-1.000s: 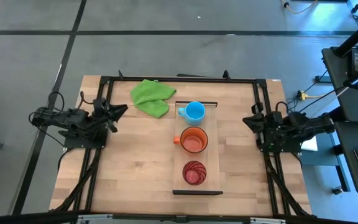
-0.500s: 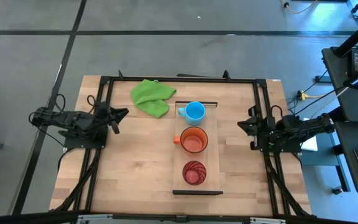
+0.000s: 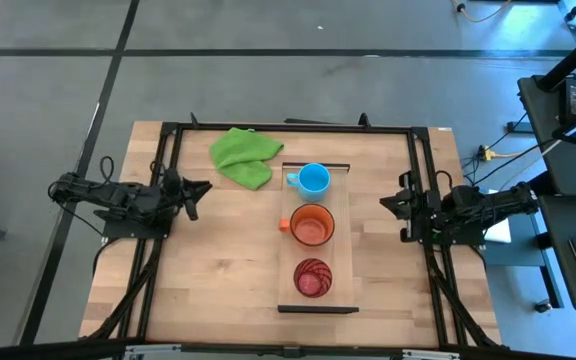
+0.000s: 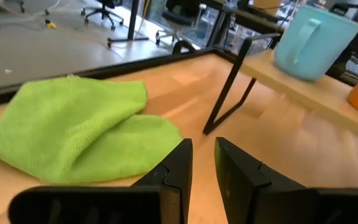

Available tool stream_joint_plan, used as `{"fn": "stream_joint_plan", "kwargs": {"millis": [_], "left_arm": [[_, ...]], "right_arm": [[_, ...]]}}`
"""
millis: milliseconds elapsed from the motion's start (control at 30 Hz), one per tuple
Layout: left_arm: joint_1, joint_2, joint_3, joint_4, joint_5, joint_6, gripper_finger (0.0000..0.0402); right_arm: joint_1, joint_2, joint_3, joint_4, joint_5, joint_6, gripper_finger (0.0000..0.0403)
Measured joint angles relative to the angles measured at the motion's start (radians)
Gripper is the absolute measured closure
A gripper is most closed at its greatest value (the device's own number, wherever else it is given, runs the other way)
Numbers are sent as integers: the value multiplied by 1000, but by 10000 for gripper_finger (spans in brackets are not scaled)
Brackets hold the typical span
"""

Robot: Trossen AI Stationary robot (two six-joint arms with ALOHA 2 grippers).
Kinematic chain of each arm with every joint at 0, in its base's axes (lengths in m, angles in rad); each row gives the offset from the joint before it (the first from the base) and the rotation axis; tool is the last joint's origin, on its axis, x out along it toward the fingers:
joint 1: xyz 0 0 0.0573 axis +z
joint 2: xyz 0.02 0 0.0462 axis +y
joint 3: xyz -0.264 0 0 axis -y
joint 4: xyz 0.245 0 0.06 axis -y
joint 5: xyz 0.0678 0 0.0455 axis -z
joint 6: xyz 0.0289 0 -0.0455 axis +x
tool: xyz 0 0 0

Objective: Stack small to large cups/mugs on shelf
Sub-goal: Return to Home Position

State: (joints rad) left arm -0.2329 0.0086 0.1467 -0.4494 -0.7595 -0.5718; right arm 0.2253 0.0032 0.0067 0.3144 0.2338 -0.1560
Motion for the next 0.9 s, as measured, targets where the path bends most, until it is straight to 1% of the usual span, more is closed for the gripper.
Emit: {"fn": "stream_joint_plan", "kwargs": {"millis": [133,333,400,500,900], "left_arm": [[0,-4,0,-1,-4,86,338],[0,-2,0,-3,12,295,338],[0,-2,0,-3,15,340,338],[0,-2,0,-3,17,317,338],[0,-2,0,-4,17,320,338]], "right_arm": [[0,0,0,-11,0,16,377],[0,0,0,-11,0,16,377],[0,0,0,-11,0,16,377],[0,0,0,-11,0,17,377],[0,0,0,-10,0,16,377]]}}
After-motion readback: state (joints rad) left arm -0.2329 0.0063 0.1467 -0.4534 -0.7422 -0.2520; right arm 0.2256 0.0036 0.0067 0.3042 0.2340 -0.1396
